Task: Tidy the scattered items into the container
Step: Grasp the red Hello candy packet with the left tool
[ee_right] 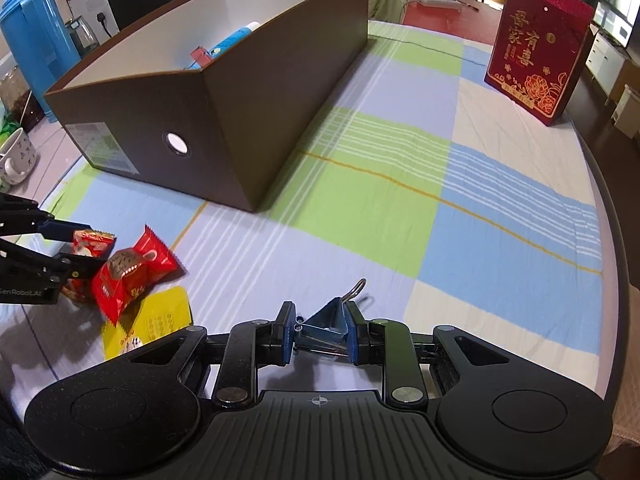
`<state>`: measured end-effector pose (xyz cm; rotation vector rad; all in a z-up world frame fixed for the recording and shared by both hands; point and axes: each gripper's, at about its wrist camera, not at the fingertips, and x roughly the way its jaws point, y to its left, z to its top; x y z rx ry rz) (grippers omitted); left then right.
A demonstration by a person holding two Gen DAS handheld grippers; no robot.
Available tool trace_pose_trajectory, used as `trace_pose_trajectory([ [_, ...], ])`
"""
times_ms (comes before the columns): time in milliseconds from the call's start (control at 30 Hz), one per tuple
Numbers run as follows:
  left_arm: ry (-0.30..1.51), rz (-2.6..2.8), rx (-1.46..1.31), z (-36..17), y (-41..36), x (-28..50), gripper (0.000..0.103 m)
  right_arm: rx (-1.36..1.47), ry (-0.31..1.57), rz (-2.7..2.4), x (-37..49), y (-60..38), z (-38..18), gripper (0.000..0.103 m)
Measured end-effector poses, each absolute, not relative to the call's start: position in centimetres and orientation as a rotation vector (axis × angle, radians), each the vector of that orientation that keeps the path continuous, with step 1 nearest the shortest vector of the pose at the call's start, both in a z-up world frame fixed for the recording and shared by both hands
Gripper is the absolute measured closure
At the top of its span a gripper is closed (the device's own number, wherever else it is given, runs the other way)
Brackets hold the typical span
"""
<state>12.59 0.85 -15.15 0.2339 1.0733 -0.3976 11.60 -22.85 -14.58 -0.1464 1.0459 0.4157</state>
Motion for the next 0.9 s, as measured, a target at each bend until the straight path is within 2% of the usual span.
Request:
trace_pose_trajectory([
  [33, 1.074, -0.408, 0.235, -15.1, 1.0, 12.3, 0.077, -0.150, 1.042, 0.419, 11.4, -22.8, -14.5, 0.079],
  [67, 1.082, -0.415, 0.233, -15.0, 1.1, 12.2, 0.079, -0.150, 1.037, 0.425, 11.2, -22.7, -14.4, 0.079],
  [267, 1.062, -0.420, 0.231, -13.6, 1.9, 11.0, 0.080, -0.149, 0.977, 0.431, 10.2, -22.6, -12.8, 0.079],
  [900, 0.872, -0.360, 0.231, -4.6, 3.5, 10.7, 0.080, -0.105, 0.854, 0.472, 9.8, -21.8, -8.0, 0.079],
])
